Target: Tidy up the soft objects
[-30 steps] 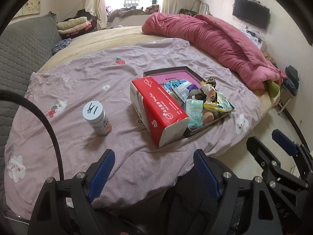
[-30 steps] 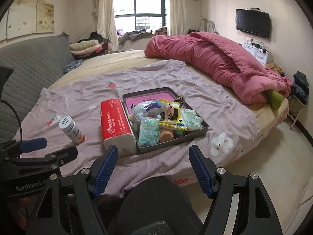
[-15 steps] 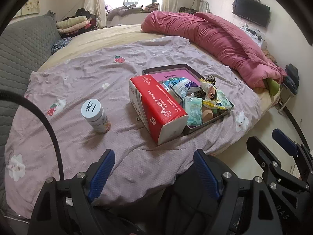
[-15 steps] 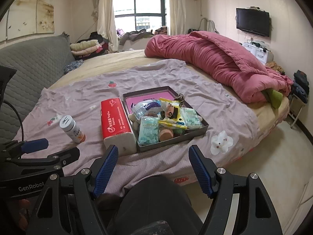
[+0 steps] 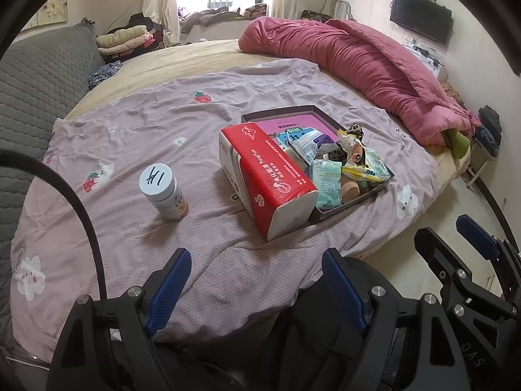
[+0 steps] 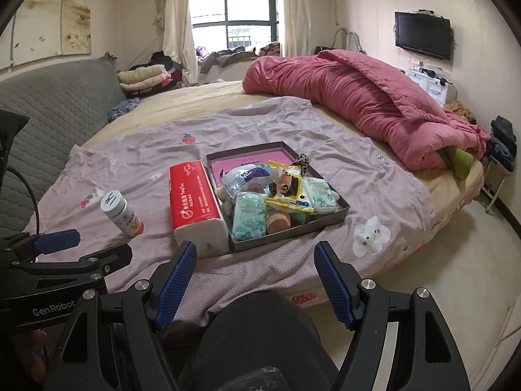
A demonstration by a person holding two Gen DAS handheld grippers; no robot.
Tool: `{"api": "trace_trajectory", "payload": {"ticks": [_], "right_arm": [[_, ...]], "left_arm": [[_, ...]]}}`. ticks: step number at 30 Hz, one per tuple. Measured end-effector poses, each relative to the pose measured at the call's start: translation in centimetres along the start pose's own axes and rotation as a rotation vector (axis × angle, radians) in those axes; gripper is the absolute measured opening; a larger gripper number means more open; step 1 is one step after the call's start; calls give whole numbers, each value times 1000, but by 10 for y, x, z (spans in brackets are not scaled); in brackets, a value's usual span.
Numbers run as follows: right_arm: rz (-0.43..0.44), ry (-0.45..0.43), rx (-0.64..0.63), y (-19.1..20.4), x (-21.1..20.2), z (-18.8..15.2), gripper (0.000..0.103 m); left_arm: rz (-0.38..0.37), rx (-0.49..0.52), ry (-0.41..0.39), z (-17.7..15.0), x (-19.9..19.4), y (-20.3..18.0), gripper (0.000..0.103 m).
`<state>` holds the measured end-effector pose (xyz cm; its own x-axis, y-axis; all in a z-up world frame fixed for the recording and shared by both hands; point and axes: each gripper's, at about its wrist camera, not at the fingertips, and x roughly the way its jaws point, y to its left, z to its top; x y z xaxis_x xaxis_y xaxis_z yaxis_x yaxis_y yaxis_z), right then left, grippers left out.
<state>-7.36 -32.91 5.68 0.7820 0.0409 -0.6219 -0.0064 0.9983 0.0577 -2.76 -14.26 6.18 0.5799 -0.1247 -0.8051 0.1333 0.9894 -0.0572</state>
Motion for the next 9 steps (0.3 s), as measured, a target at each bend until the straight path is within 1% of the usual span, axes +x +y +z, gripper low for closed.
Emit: {"api": "trace_trajectory", "payload": {"ticks": [4,7,9], "right_arm": [[0,0,5,-2,1,0,76],[6,0,4,-3,0,0,76],[10,-2,-1,-2,0,0,76]], "left_arm": [[-7,-6,-3,1,1,0,82],[-23,-8,14,1,5,1,82],[-14,-9,21,0,8,2,82]]}}
